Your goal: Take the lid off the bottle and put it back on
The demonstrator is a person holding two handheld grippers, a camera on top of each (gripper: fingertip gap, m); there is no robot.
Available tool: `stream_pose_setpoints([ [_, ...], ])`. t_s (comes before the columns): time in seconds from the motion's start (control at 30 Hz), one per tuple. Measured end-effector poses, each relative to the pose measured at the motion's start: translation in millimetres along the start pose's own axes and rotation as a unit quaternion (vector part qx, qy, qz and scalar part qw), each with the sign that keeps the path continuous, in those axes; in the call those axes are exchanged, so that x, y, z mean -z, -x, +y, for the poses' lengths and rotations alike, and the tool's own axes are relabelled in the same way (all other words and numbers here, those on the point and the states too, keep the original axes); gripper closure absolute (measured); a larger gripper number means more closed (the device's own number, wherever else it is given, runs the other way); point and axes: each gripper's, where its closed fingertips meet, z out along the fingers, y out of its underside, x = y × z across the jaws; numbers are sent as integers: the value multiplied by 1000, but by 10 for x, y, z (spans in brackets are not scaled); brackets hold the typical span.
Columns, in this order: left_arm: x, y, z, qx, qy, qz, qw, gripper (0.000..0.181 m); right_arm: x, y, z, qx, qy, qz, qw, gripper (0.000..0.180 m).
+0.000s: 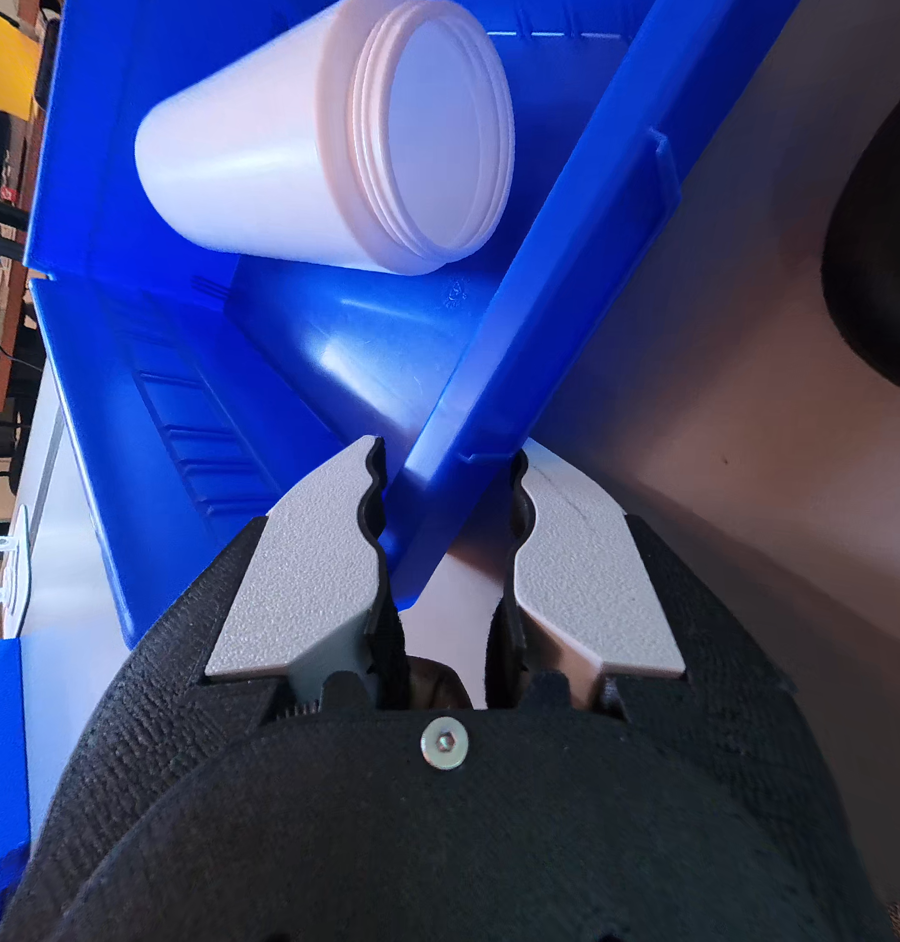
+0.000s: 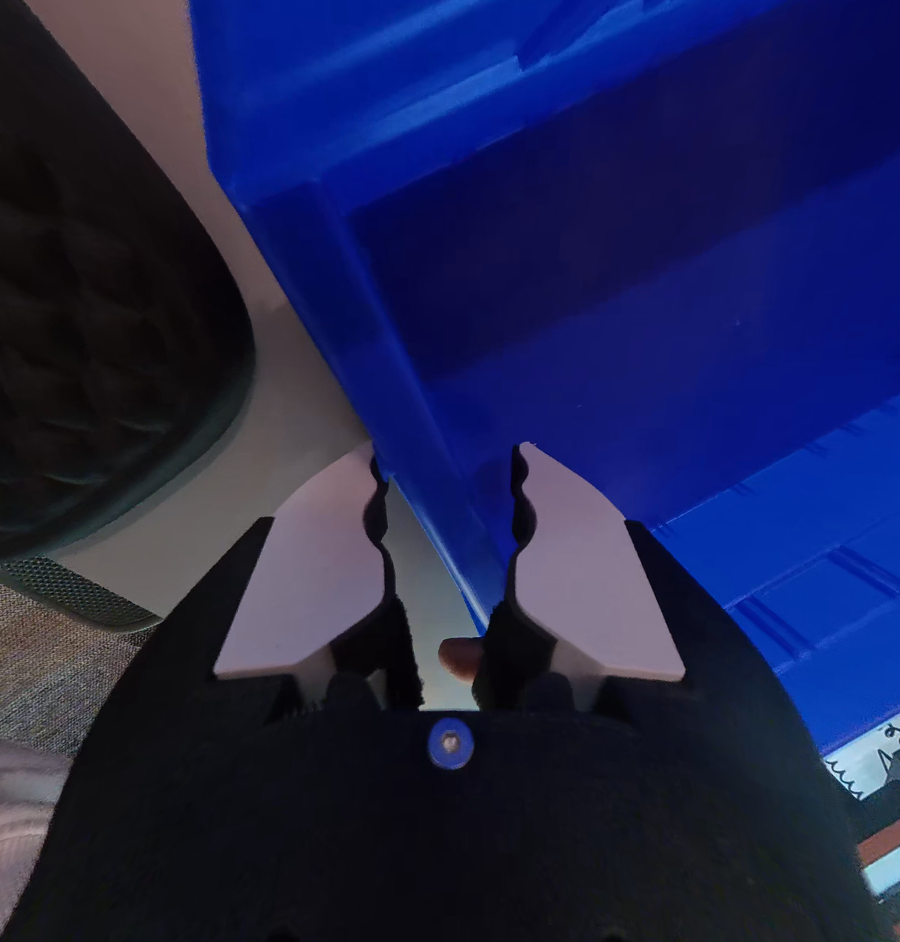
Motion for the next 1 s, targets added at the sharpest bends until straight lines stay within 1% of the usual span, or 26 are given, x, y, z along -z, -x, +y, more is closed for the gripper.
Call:
stream_pose_setpoints([
  [0.07,-11,10,-6,4,1,-3,1000,133,-9,48,1,1,1,-14,1000,143],
  [0.17,-31,28,-26,-4,-10,-17,1000,133,-9,48,-4,6,2,-12,1000,144],
  [0.27,-38,35,-30,2,-31,-23,999,133,2,54,-67,-3,-19,-18,1000,136],
  [0.43,-36,50,-17,10,-28,-34,999,133,5,82,-72,13,-16,-18,1000,132],
  [0.53,16,19,-75,4,-43,-41,998,134,83,120,-196,20,-52,-23,998,128],
  [0.6,111,-7,-190,23,-67,-33,997,132,177,133,-298,26,-85,-19,996,124],
  [0.67,231,7,-327,44,-90,-31,995,131,280,127,-398,35,-116,-7,993,116],
  [0.77,430,48,-643,80,-146,-30,986,131,435,112,-585,43,-179,12,983,104],
  [0.83,502,23,-859,101,-171,-16,980,130,517,140,-731,36,-223,5,974,90],
  [0.87,516,-4,-955,107,-178,-7,978,128,552,157,-811,29,-244,-1,969,80],
  [1.0,452,8,-1188,141,-170,-8,975,121,726,151,-1134,-14,-318,-6,948,49],
])
